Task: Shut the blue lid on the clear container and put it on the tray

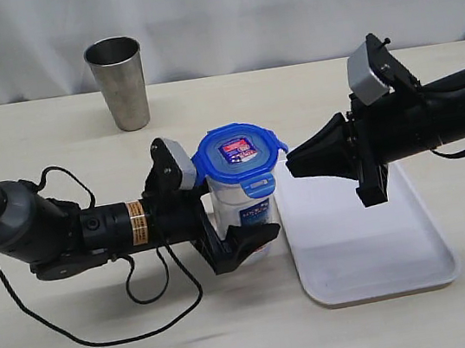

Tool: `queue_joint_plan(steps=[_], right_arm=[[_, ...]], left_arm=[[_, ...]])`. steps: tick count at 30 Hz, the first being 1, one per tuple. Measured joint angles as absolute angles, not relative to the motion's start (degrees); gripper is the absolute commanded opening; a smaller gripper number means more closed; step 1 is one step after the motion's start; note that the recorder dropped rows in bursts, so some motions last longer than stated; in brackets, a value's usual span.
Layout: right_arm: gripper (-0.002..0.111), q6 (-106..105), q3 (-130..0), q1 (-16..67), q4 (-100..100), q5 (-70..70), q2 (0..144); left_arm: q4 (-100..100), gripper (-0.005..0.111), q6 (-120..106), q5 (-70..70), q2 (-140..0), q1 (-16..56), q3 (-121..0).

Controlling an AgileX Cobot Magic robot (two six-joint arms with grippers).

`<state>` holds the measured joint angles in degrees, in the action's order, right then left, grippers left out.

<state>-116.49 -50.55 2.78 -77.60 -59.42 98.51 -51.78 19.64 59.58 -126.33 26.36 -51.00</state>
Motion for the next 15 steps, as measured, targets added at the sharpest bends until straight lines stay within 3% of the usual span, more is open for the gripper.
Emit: queue_joint_plan(steps=[6, 8, 11, 15], right_arm=[[0.004, -116.5, -50.5, 2.8, -77.6, -59.4, 98.5], [0.004, -116.5, -50.5, 2.8, -77.6, -59.4, 98.5], [0.004, -116.5, -50.5, 2.8, -77.6, -59.4, 98.5], [0.004, -116.5, -50.5, 2.8, -77.6, -59.4, 98.5]], left_arm=[[-50.7, 0.1, 19.2, 59.1, -126.3, 26.5, -51.0], [-50.7, 0.094, 19.2, 59.1, -126.3, 26.6, -51.0], [-50.7, 0.072, 19.2, 59.1, -126.3, 26.6, -51.0], [-50.7, 0.034, 19.2, 59.1, -126.3, 26.6, -51.0]])
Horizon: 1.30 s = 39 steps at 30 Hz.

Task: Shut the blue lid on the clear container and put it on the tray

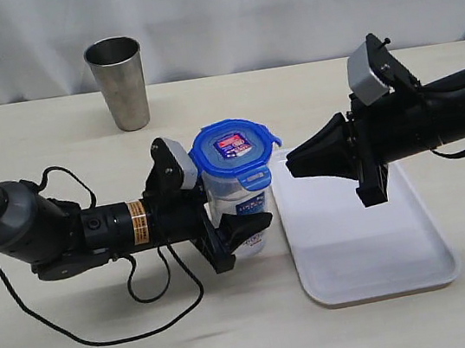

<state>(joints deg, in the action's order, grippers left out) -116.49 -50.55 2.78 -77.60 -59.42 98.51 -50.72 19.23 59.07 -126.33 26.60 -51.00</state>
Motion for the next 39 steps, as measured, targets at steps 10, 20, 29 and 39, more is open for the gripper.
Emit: queue_joint_plan(steps=[10, 20, 29, 39], right_arm=[[0.006, -115.9, -50.5, 2.8, -77.5, -59.4, 98.5], [0.053, -99.8, -50.5, 2.8, -77.8, -44.1, 93.5], [0.055, -70.0, -50.5, 2.8, -74.0, -41.0, 84.7], [0.05, -43.0, -57.1, 7.9, -60.3, -32.1, 79.8]], left_arm=[[-49.6, 0.0, 19.2, 57.9, -126.3, 26.6, -51.4], [-60.4, 0.0, 19.2, 57.0, -125.7, 24.4, -53.5], [-73.3, 0.0, 24.5, 62.3, -125.6, 18.3, -53.5], [-78.8, 0.0, 25.4, 67.4, -125.8, 14.7, -53.5]])
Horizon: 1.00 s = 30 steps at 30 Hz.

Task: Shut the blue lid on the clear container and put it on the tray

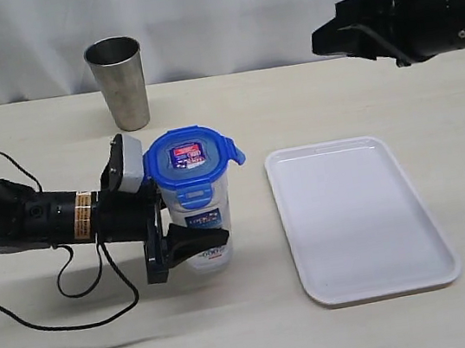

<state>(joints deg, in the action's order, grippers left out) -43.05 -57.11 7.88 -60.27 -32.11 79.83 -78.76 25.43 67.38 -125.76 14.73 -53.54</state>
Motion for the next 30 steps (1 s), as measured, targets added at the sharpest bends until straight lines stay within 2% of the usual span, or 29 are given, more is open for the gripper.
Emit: queue_joint_plan(steps=[5, 9, 20, 23, 30], right_arm=[[0.05, -19.2, -63.5, 13.8, -36.4, -33.1, 81.9], [0.05, -14.1, -67.8, 16.5, -31.7, -41.6, 84.8], [0.05, -21.0, -71.5, 17.4, -47.0, -53.6, 93.0], [0.046, -23.0, -71.5, 17.4, -49.8, -53.6, 95.7], [0.046, -29.1, -71.2, 17.4, -57.1, -53.6, 100.4]], left_arm=[[-80.7, 0.0, 25.4, 67.6, -125.8, 14.7, -53.5], [-80.9, 0.0, 25.4, 67.6, -125.8, 14.7, -53.5], [-81.0, 0.0, 25.4, 67.6, -125.8, 14.7, -53.5], [-81.0, 0.0, 25.4, 67.6, -125.8, 14.7, -53.5], [-81.0, 0.0, 25.4, 67.7, -125.8, 14.7, -53.5]])
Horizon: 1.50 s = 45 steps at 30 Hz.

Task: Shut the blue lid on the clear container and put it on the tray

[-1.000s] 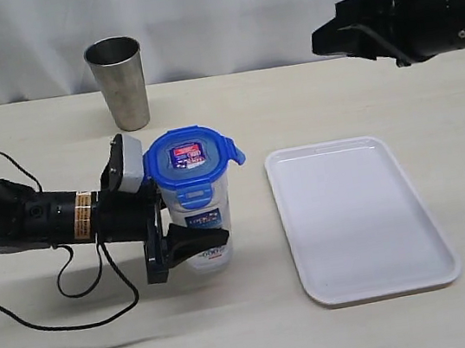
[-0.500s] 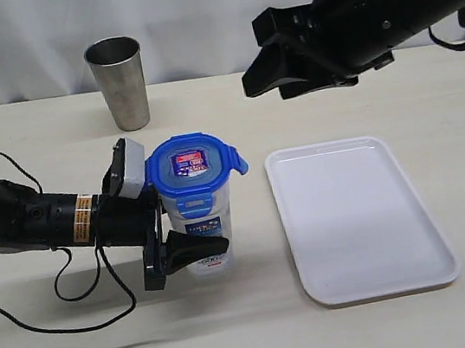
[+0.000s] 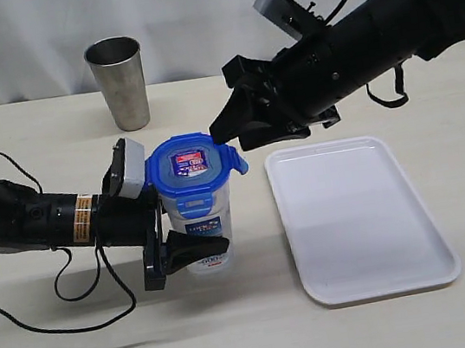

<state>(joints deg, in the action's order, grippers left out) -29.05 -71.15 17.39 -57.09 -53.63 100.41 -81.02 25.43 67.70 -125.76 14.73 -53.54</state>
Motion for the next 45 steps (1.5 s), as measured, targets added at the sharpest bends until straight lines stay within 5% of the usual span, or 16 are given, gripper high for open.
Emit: queue_joint_plan(steps=[45], right_arm=[[0.042, -29.0, -66.1, 21.3, -54.9, -50.9, 96.5]], left_arm=[[-80.4, 0.0, 25.4, 67.7, -125.8, 14.7, -53.5]])
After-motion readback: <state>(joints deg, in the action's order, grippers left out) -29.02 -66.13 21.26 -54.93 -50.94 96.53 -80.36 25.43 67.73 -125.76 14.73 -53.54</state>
